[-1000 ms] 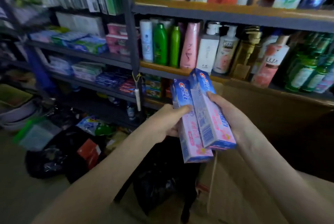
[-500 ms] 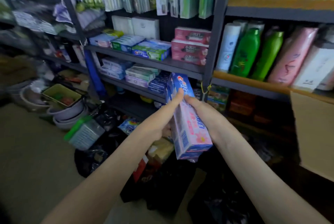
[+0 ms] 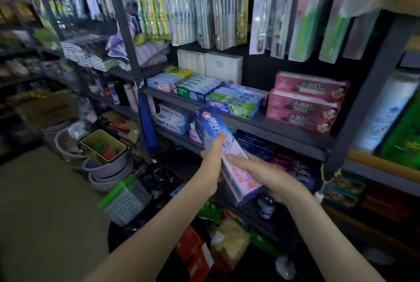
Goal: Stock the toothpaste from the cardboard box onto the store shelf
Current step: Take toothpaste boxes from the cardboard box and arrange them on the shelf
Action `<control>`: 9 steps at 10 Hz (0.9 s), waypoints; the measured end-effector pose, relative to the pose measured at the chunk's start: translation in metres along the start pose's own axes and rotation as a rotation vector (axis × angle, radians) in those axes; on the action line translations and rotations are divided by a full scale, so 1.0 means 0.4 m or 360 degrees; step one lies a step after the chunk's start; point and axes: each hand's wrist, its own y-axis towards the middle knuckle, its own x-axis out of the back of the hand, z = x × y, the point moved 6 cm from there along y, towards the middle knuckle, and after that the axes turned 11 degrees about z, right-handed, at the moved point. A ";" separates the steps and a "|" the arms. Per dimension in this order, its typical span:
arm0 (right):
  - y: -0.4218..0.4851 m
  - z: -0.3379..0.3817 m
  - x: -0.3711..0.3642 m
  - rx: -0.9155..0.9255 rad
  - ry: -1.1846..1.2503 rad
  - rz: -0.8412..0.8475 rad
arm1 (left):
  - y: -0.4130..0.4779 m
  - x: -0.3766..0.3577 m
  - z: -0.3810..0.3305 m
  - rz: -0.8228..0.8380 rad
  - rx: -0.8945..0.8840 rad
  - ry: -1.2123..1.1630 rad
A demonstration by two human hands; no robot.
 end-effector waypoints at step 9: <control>0.825 0.122 0.032 0.0047 -0.0443 -0.0811 | 0.699 0.436 -0.405 0.0472 0.0181 -0.0117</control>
